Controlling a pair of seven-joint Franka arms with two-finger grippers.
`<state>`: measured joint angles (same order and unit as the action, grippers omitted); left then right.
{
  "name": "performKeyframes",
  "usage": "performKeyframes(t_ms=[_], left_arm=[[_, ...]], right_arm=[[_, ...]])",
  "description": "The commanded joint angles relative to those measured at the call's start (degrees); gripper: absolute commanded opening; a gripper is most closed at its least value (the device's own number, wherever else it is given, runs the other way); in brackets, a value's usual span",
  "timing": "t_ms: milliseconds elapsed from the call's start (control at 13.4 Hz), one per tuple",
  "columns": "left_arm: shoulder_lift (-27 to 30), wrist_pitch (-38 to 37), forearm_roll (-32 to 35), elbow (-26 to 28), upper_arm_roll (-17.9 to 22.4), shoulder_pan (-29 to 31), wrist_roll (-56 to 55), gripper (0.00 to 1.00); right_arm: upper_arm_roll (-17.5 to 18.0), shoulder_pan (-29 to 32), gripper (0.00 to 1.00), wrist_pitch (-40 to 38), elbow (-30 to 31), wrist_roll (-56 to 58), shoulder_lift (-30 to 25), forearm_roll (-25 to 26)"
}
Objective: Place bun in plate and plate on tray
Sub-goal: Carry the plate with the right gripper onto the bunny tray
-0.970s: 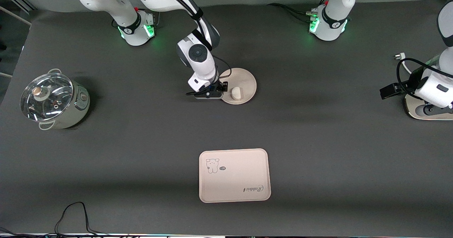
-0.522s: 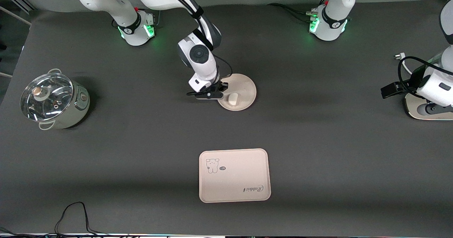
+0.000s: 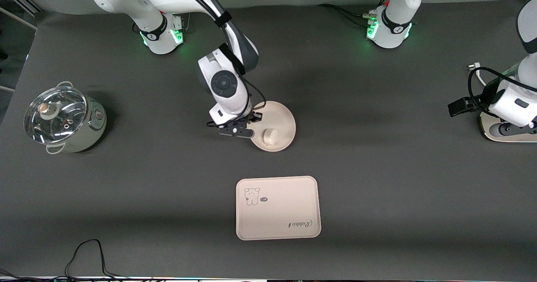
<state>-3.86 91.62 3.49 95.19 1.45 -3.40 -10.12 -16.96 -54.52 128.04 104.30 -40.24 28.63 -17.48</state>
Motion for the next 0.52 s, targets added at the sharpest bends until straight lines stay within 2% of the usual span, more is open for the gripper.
performKeyframes(t_ms=[0, 149, 448], left_arm=[[-2.4, -0.2, 0.0, -2.1, 0.2, -0.4, 0.9, 1.00], [-2.4, -1.2, 0.0, -2.6, 0.3, 0.0, 1.0, 1.00], [-2.6, -1.4, -0.1, -2.6, 0.3, 0.0, 0.9, 1.00]], right_arm=[[0.0, 3.5, 0.00, -1.4, -5.8, 0.4, 0.7, -2.4], [0.1, 7.1, 0.00, -1.1, -13.1, 0.7, 3.4, -4.7], [0.5, 12.5, 0.00, -0.6, -32.4, 0.9, 17.3, -4.8]])
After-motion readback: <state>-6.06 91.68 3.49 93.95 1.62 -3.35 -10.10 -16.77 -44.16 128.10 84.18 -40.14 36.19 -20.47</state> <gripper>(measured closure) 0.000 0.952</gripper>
